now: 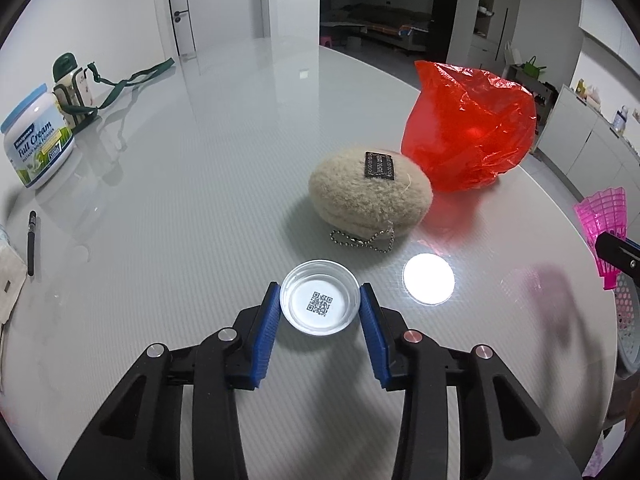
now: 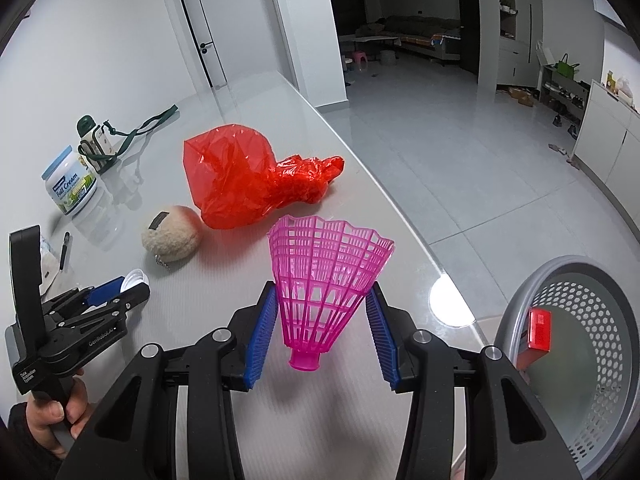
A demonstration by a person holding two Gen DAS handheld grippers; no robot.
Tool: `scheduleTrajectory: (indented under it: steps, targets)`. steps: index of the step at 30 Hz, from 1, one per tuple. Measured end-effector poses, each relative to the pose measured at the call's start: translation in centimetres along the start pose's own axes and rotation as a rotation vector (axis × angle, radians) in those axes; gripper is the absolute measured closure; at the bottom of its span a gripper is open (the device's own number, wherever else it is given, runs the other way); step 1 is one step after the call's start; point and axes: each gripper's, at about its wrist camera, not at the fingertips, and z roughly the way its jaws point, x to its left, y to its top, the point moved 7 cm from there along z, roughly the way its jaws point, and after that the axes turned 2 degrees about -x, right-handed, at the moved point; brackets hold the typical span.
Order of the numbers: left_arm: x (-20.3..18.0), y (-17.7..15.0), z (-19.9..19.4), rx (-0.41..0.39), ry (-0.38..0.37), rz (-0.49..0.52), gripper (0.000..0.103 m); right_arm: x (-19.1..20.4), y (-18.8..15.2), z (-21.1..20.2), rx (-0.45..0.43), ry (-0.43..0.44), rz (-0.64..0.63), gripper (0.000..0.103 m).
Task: Collect trash
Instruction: 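Hold the shuttlecock in the right tool while the left tool grasps the white bottle cap, then carry the shuttlecock and bottle cap toward the grey basket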
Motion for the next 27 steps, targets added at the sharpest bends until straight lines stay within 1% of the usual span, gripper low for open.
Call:
scheduleTrajectory:
  steps: [5,8,14,16,18,22,27]
  targets:
    - [-0.1,0.0,-0.4,-0.008,-0.009,0.003,0.064,-0.2,-0.4,-0.7,-0.008,-0.007,0.001,0.059]
    - [-0.6,0.0,-0.8,-0.019,-0.003,0.016,0.064,-0.7,-0.6,-1.1,-0.017,-0.018,0.0,0.059]
    - [-2.2,0.7,-3.2,-0.094,0.019,0.064,0.064,-3.2,-1.0,-2.7,-0.036,-0.016,0.033,0.059]
    - [-3.4,0.9,-4.0,-0.113,0.026,0.09,0.064,-4.2,-1.2,-3.3,-0.043,-0.015,0.049,0.059]
    - [-4.7,1.1,-4.6,-0.115,0.015,0.102,0.064,-5.3,-1.5,-3.9,-0.05,-0.014,0.067,0.059]
    - [-8.6,1.7,-5.4,-0.121,-0.041,0.129,0.064,-8.2,-2.1,-5.4,-0.065,-0.022,0.115,0.059]
    - [-15.6,3.1,-6.8,-0.161,-0.127,0.195,0.064,-13.5,-3.0,-7.9,-0.092,-0.069,0.185,0.059]
